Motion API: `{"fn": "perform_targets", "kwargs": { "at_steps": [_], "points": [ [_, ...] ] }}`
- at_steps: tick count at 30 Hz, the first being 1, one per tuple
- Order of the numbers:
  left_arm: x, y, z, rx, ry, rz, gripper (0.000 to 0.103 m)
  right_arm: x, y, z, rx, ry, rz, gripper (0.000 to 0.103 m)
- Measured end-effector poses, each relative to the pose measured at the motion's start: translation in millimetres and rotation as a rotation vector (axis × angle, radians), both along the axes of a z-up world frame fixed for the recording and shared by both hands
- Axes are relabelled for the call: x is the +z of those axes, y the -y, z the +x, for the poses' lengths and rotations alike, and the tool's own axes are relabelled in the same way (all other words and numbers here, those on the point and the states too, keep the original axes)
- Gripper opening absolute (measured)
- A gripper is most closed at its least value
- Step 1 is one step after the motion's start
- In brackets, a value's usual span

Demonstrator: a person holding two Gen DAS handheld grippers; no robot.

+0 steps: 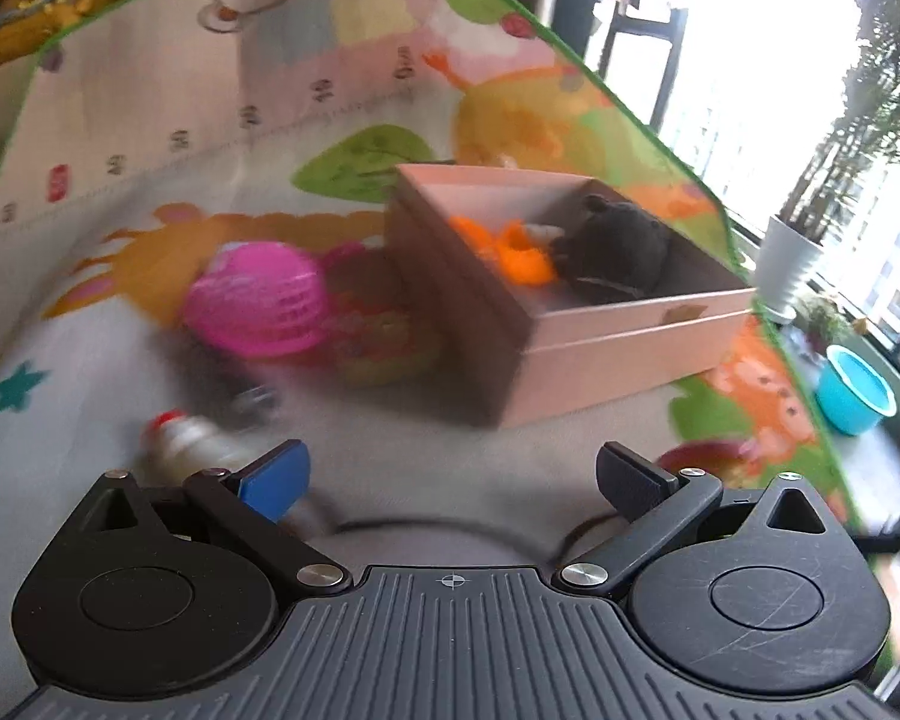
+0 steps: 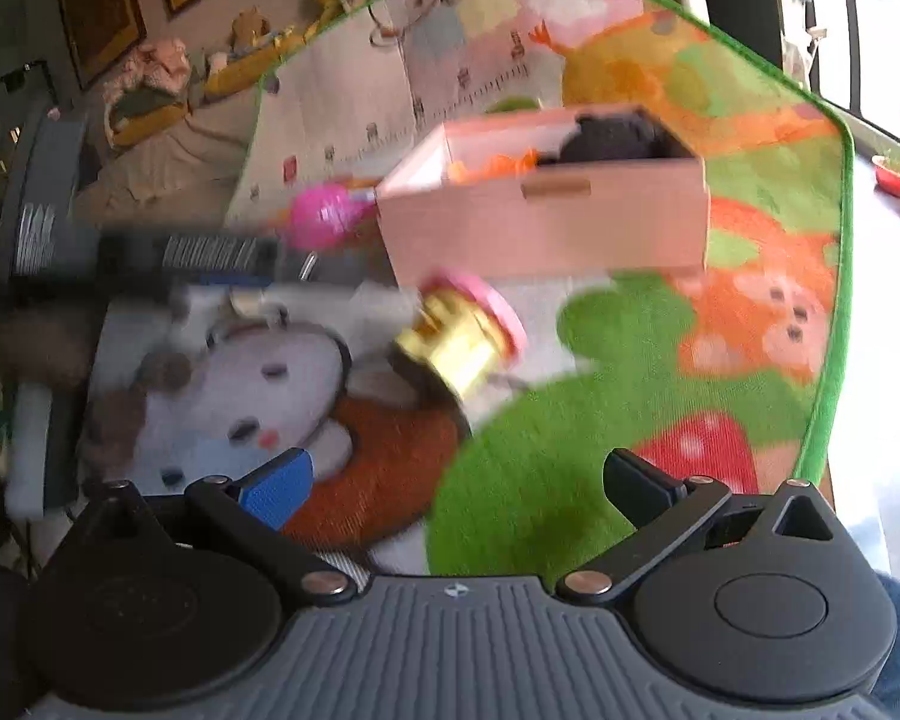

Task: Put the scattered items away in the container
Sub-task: 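Lift the yellow toy off the mat with the right tool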

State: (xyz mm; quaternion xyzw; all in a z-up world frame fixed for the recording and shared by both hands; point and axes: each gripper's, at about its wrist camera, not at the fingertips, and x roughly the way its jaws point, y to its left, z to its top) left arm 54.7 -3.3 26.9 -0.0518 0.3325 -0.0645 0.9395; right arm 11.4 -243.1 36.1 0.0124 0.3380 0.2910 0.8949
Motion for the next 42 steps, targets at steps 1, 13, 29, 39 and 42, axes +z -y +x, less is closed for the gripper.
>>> {"fn": "perform_targets", "kwargs": {
  "at_steps": [1, 13, 29, 39, 42],
  "points": [
    [-3, -8, -7, 0.021, 0.004, 0.012, 0.103, 6, -2, 3, -0.004, 0.017, 0.010, 0.103],
    [-19, -65, -35, 0.139, 0.057, -0.131, 0.103, -2, -29, 68, -0.122, -0.193, 0.048, 0.053],
    [-21, -66, -37, 0.146, 0.064, -0.148, 0.103, -8, -28, -29, -0.037, 0.253, -0.262, 0.073],
    [-13, -58, -34, 0.075, 0.074, -0.058, 0.103, -19, -8, -29, -0.076, 0.143, -0.172, 0.099],
    [-3, -47, -29, -0.009, 0.140, 0.139, 0.103, -22, -4, -22, -0.078, 0.089, -0.139, 0.103]
  ]
}}
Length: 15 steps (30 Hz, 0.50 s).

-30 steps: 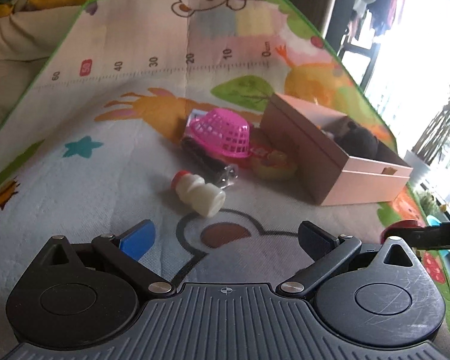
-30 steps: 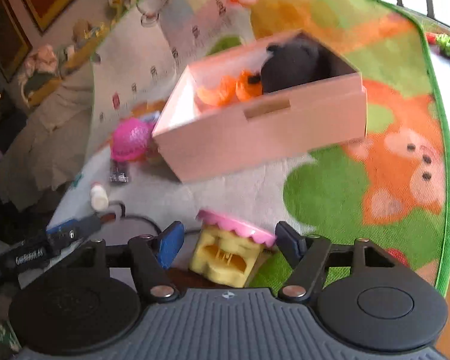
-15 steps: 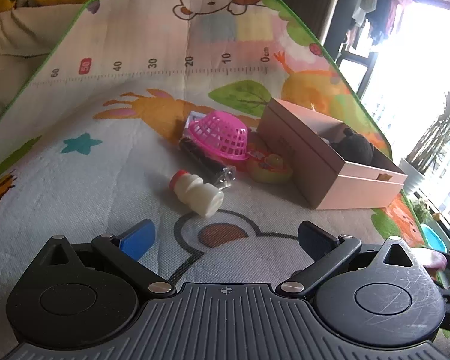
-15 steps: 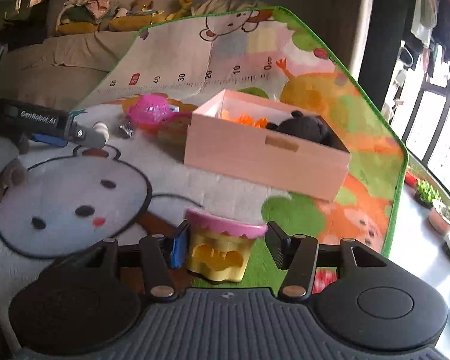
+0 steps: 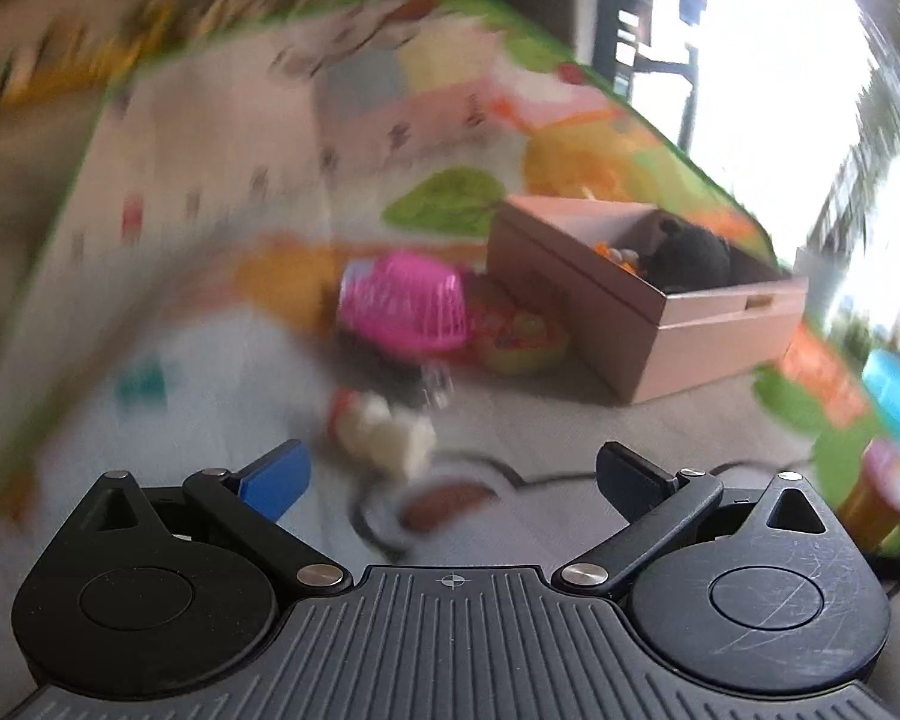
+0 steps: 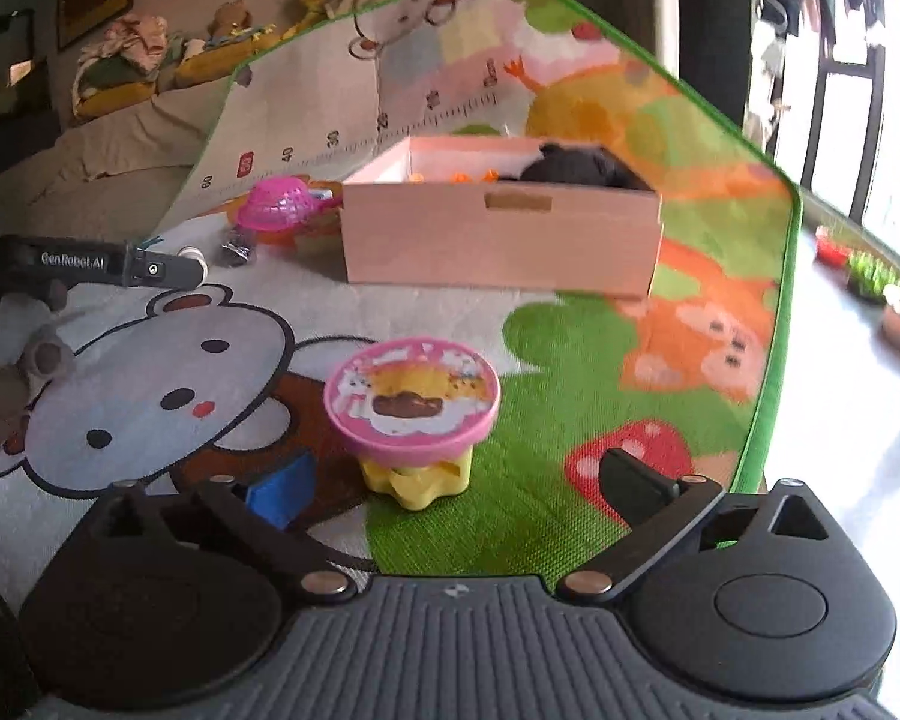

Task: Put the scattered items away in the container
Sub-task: 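Lift the yellow toy off the mat with the right tool, then grasp the white red-capped bottle with the left tool while the right tool holds the yellow toy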

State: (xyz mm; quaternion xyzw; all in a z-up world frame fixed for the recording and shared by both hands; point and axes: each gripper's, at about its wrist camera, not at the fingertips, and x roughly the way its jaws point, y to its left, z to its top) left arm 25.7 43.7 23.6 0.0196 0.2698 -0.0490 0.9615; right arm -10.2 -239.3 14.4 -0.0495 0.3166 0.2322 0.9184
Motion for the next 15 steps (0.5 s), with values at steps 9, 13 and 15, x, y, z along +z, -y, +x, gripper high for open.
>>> {"fn": "perform_targets", "kwargs": {
  "at_steps": [9, 13, 15],
  "points": [
    [-7, -14, 35, -0.076, -0.098, 0.119, 0.103, -2, 2, 1, -0.005, -0.013, 0.026, 0.103],
    [-12, -18, 40, -0.060, -0.105, 0.070, 0.083, -2, 2, 1, -0.005, -0.013, 0.026, 0.103],
    [-13, -20, 44, -0.063, -0.112, 0.057, 0.074, -2, 2, 1, -0.005, -0.012, 0.026, 0.103]
  ]
}}
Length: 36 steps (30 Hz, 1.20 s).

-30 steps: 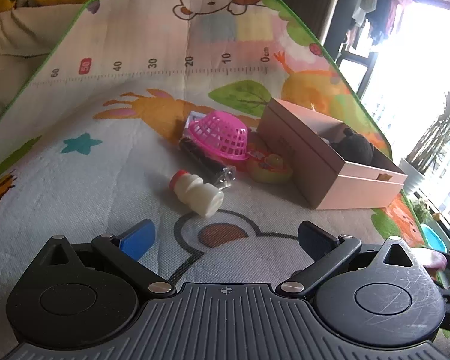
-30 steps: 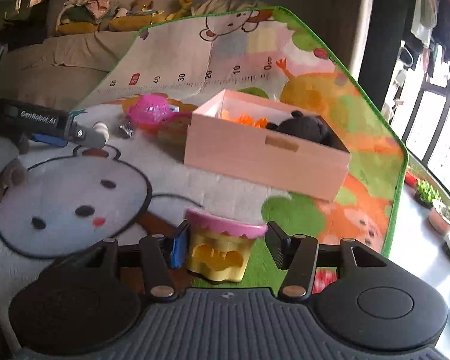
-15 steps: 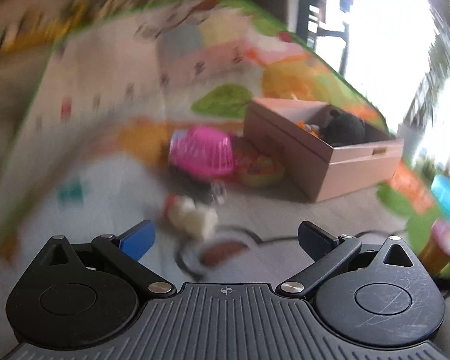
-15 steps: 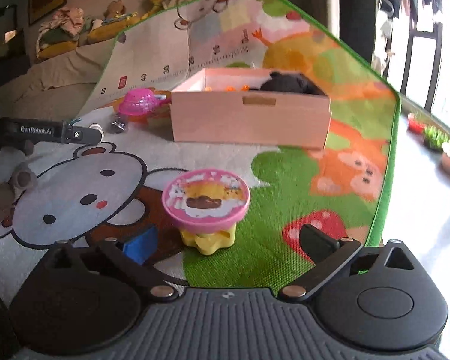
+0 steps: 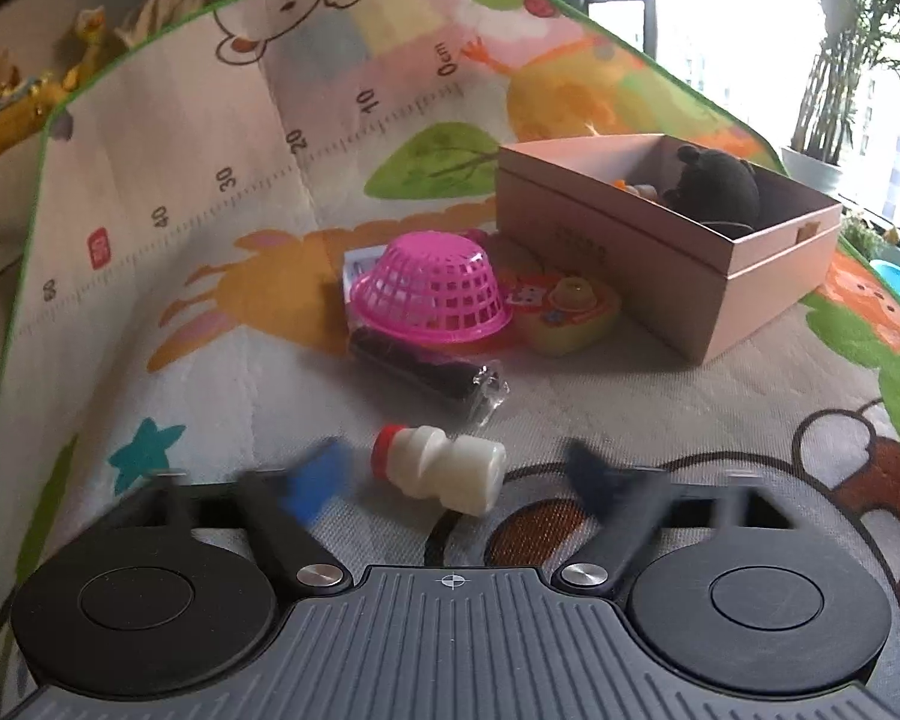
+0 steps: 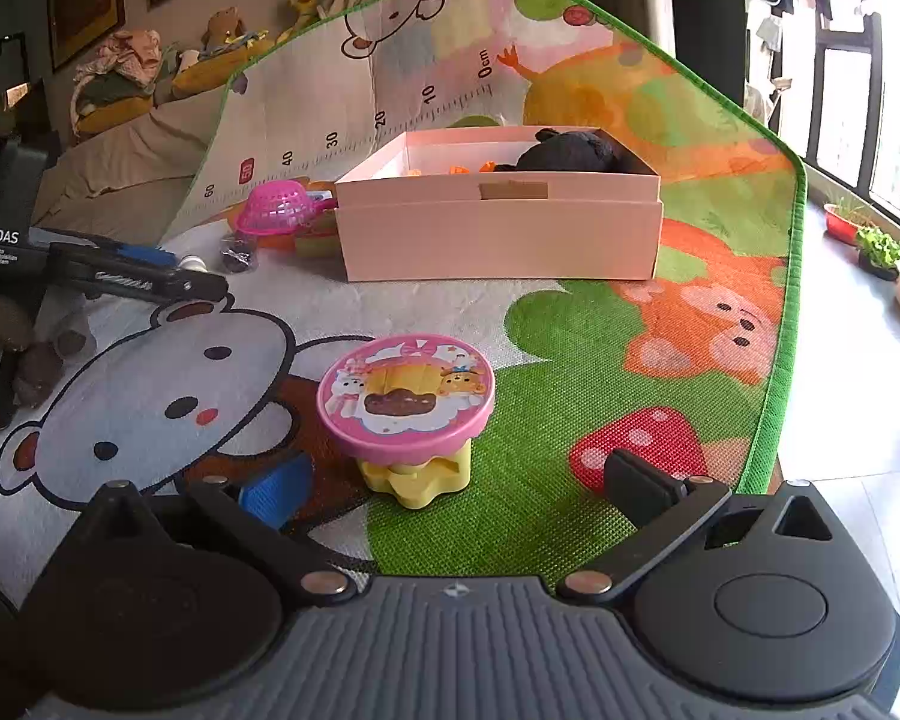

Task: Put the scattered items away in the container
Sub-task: 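Grasp the white red-capped bottle with the left tool while the right tool holds the yellow toy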

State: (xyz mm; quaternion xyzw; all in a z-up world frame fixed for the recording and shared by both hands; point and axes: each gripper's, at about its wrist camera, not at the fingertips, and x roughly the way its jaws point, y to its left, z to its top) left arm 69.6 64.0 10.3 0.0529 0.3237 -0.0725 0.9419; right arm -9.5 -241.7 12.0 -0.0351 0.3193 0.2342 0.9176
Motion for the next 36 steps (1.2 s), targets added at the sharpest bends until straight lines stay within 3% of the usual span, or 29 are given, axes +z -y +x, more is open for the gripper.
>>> {"fn": "perform_targets", "kwargs": {
  "at_steps": [2, 5, 7, 13, 18, 23, 25, 28, 32, 36],
  "points": [
    [0, -3, 3, -0.008, 0.000, -0.020, 0.081, 0, 0, 0, 0.000, 0.000, 0.000, 0.103],
    [0, -6, 6, -0.009, -0.008, -0.047, 0.080, 0, 0, 0, 0.000, 0.000, -0.001, 0.103],
    [0, -5, 4, 0.000, -0.007, -0.047, 0.070, 0, 0, 0, 0.000, 0.000, -0.003, 0.103],
    [4, 8, -15, 0.005, -0.024, -0.124, 0.051, 0, 0, 0, 0.000, 0.001, -0.005, 0.103],
    [3, 29, -37, -0.061, -0.024, -0.182, 0.051, 0, 0, 1, 0.000, 0.001, -0.007, 0.103],
    [2, 46, -44, -0.092, -0.025, -0.192, 0.052, 0, -1, 1, -0.001, 0.001, -0.014, 0.103],
    [1, 49, -43, -0.075, -0.018, -0.182, 0.062, 0, -1, 1, -0.001, 0.002, -0.013, 0.103],
    [0, 52, -39, -0.058, -0.022, -0.182, 0.066, 0, -1, 1, -0.001, 0.002, -0.014, 0.103],
    [-1, 60, -41, -0.068, -0.008, -0.153, 0.066, 0, -1, 1, -0.002, -0.004, -0.018, 0.103],
    [-3, 66, -46, -0.079, -0.001, -0.135, 0.057, 2, -3, 6, -0.005, -0.036, -0.030, 0.103]
  ]
}}
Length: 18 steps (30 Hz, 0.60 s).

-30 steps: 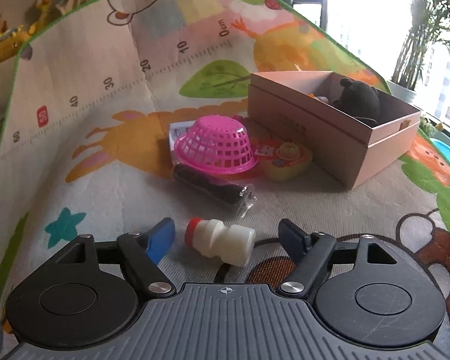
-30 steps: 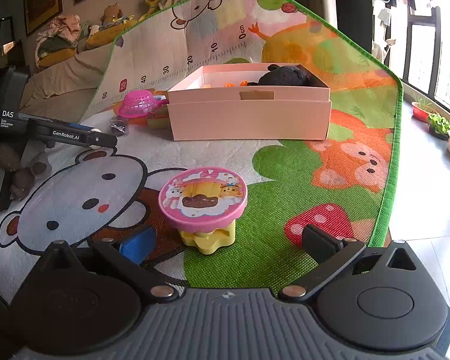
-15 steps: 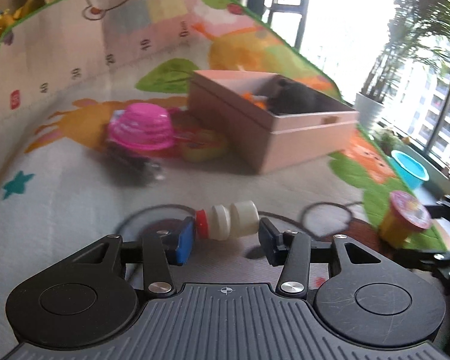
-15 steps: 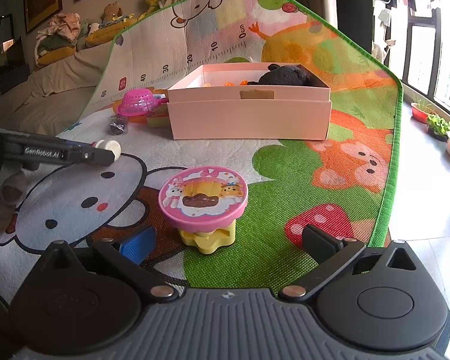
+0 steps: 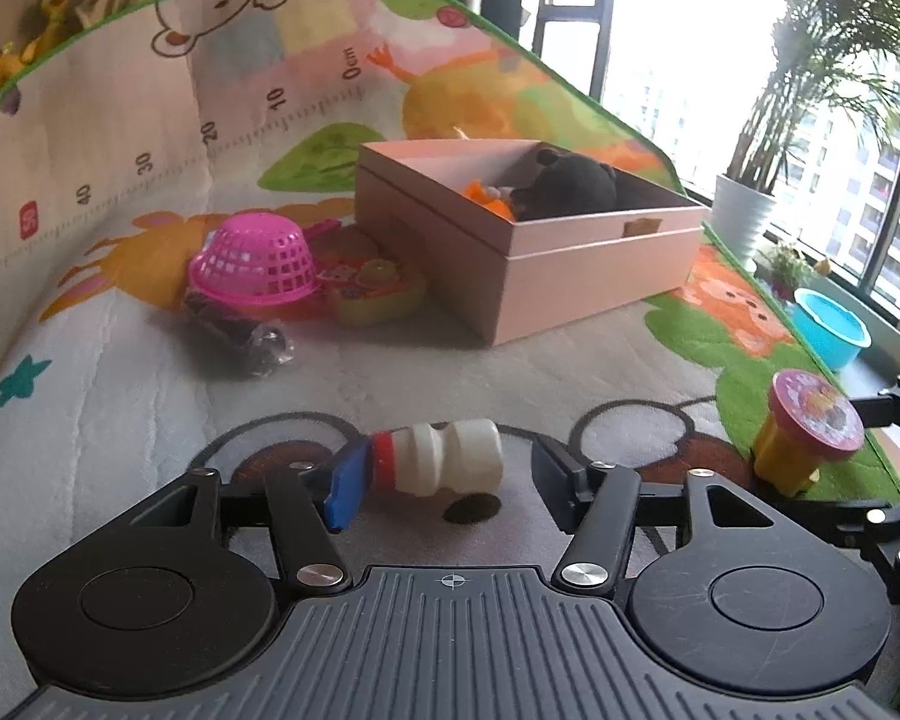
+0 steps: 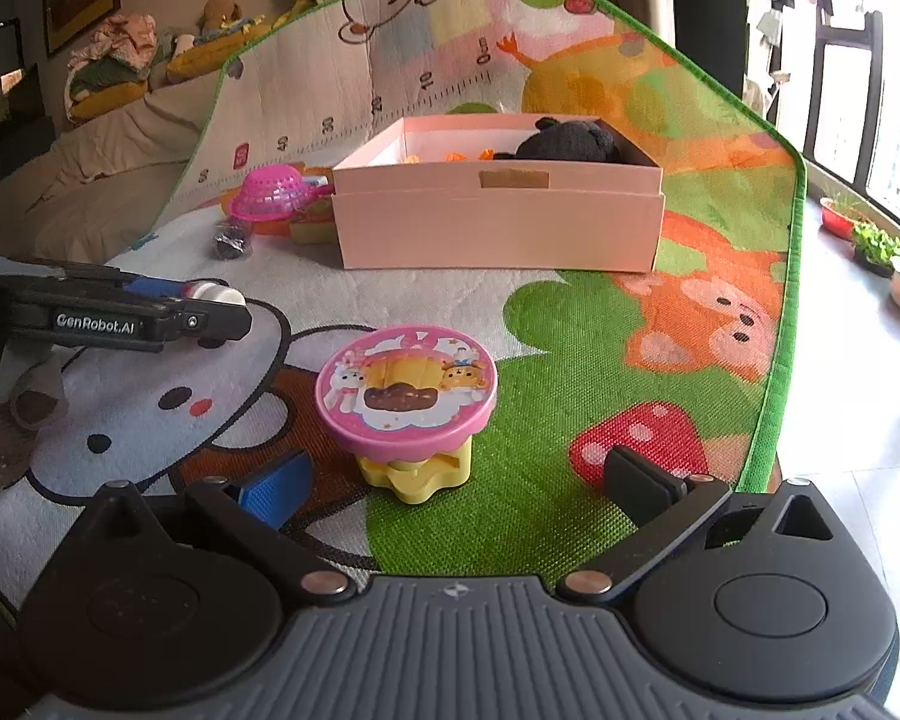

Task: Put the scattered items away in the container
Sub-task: 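Grasp the white red-capped bottle with the left tool while the right tool holds the yellow toy, then carry the bottle with the left tool toward the box while the right tool carries the yellow toy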

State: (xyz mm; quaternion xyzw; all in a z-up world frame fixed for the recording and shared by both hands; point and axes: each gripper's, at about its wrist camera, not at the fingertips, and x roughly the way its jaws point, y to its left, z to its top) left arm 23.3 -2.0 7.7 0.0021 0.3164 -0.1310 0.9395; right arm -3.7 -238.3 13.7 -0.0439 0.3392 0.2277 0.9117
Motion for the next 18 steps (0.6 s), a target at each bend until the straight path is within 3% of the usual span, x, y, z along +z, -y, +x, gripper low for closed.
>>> {"fn": "perform_targets", "kwargs": {
  "at_steps": [1, 9, 14, 18],
  "points": [
    [0, 2, -2, -0.004, 0.003, -0.001, 0.050, 1, 0, 1, -0.001, -0.012, 0.001, 0.103],
    [-1, 25, -31, -0.117, 0.041, -0.006, 0.050, 0, -5, -1, 0.007, -0.001, -0.044, 0.103],
    [-3, 24, -30, -0.105, 0.037, -0.017, 0.050, 4, -13, -7, 0.016, 0.031, -0.080, 0.103],
    [-3, 21, -30, -0.106, 0.035, -0.038, 0.053, 11, -13, -12, 0.041, 0.050, -0.033, 0.091]
  ]
}}
